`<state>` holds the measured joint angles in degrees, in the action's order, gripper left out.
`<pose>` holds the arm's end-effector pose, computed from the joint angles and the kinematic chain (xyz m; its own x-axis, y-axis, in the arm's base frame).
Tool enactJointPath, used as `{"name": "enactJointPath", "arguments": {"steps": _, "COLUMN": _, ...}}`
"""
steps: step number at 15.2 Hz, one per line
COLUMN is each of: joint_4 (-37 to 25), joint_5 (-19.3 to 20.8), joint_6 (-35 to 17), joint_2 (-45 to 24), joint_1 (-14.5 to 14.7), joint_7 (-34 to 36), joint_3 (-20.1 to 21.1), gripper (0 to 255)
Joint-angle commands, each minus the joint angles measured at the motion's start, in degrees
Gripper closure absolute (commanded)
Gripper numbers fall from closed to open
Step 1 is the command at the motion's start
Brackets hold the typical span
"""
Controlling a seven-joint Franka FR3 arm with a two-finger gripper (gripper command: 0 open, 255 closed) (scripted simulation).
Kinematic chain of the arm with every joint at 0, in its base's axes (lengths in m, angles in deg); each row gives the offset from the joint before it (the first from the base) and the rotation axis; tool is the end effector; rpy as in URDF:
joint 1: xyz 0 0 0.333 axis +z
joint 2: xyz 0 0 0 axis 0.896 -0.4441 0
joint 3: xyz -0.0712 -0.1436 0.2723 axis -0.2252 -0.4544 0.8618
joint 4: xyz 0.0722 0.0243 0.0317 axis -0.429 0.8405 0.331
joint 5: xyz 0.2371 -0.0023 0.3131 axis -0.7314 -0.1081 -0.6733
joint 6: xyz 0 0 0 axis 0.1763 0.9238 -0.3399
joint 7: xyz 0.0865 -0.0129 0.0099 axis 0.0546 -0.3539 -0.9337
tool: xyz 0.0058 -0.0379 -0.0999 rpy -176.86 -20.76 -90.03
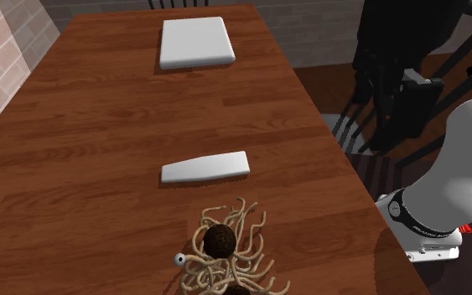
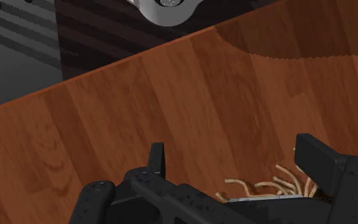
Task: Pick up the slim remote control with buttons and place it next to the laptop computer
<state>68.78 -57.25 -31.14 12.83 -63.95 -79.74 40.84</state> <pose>0.2967 0.0056 0.5527 0.9794 0.0011 -0.2021 -0.0103 -0.9984 -0.0557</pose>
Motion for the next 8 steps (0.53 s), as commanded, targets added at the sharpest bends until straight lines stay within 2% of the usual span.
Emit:
{"name": "enactJointPath", "arguments": {"steps": 1, "joint_4": 0.00, "joint_5": 0.00, "joint_6": 0.00, "joint_2": 0.00, "joint_1": 0.00, "joint_7": 0.00, "joint_3": 0.00, "gripper": 0}}
{"name": "enactJointPath", "arguments": {"steps": 8, "joint_4": 2.09, "joint_5": 2.43, "joint_6": -15.13, "joint_2": -10.01, "joint_1": 0.46, "joint_7": -5.91, "joint_3": -1.63, "gripper": 0}}
